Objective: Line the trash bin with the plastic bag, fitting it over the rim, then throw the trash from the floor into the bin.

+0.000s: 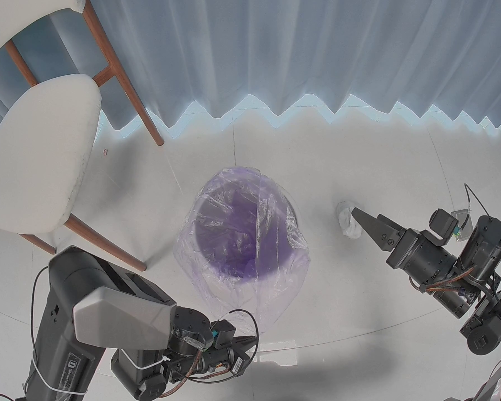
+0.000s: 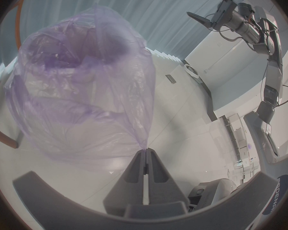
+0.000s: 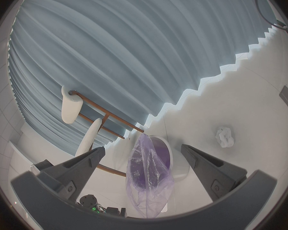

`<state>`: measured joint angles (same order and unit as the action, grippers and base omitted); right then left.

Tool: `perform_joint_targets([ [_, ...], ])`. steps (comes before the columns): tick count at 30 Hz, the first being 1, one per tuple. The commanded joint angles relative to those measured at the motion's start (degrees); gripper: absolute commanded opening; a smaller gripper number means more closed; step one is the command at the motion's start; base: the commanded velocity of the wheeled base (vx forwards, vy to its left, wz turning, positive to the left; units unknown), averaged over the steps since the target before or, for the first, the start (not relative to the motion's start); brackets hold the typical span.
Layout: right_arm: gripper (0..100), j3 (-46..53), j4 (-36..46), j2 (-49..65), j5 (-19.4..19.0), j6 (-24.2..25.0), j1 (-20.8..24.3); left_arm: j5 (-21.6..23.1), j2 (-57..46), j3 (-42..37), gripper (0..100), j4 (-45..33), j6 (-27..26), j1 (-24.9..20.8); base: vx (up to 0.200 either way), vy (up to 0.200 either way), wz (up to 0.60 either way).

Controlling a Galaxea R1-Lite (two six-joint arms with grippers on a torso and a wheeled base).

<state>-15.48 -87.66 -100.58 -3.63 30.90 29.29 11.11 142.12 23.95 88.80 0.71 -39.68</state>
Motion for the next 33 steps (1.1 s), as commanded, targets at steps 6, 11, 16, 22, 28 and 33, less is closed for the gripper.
perform_joint_targets([
  [6,100,-0.8,3.4,0.2,0.6,0.2,0.0,1.1,-14.3,-5.8,0,0.1,7.2,-4.8,0.000,0.000,0.00],
  [11,100,-1.3,3.2,0.6,0.6,0.1,0.0,0.9,-14.7,-9.8,100,0.1,8.0,-5.0,0.000,0.000,0.00],
  [16,100,-0.8,3.2,0.7,0.6,0.2,-0.1,0.8,-20.3,-14.4,100,0.1,8.0,-5.4,0.000,0.000,0.00],
  [22,100,-0.8,4.1,0.9,0.9,0.1,0.5,0.9,-37.1,-17.5,100,0.0,9.4,-5.5,0.000,0.000,0.00],
  [28,100,-8.2,16.7,-1.5,5.6,-0.7,1.0,1.4,-53.3,-4.9,100,-0.6,19.1,-2.9,0.000,0.000,0.00],
  [33,100,-15.7,28.4,-2.3,10.8,-4.2,6.1,1.3,-56.9,5.0,100,-4.4,19.0,0.6,0.000,0.000,0.00],
])
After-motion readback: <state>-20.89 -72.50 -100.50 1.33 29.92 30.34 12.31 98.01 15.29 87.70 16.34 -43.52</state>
